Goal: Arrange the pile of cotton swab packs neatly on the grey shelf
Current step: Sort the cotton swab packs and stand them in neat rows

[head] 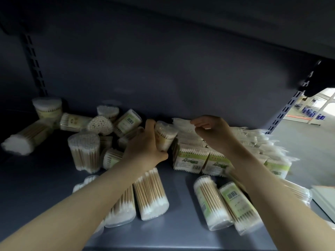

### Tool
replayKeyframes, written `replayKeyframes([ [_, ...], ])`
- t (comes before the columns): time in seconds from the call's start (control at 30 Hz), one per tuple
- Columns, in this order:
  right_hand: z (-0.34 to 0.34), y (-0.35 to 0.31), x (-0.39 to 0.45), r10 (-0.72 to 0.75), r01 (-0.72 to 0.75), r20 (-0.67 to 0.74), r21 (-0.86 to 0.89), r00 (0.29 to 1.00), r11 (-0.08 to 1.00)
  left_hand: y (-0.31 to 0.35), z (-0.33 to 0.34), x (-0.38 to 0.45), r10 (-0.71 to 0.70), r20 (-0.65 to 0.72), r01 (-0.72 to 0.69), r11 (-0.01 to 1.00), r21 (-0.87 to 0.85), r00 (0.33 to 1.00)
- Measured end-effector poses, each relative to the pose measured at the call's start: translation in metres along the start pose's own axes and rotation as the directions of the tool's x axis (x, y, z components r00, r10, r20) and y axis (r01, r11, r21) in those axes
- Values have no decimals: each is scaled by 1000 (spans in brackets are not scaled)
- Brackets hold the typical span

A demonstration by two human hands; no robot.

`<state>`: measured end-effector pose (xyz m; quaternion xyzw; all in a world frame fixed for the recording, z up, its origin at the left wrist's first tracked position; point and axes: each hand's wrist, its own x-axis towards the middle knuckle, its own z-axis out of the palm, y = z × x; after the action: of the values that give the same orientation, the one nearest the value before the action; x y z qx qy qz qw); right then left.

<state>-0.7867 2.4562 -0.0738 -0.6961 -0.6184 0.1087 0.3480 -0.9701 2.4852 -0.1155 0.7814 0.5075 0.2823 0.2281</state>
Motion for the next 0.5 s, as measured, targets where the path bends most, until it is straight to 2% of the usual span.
replayKeyframes([
  [0.17,4,8,-3,4,4,39,-196,999,981,-1,4,5,-66,23,62,987,146,998],
  [0.27,6,8,-4,2,10,52,-228,999,974,-3,7,9,-63,18,58,977,204,998],
  [0.4,8,8,-3,-6,20,59,-231,998,973,-4,8,8,14,-21,-10,984,179,1000],
  [0.5,7,7,-2,-18,31,56,-245,998,969,-4,6,9,140,-55,-123,961,248,989],
])
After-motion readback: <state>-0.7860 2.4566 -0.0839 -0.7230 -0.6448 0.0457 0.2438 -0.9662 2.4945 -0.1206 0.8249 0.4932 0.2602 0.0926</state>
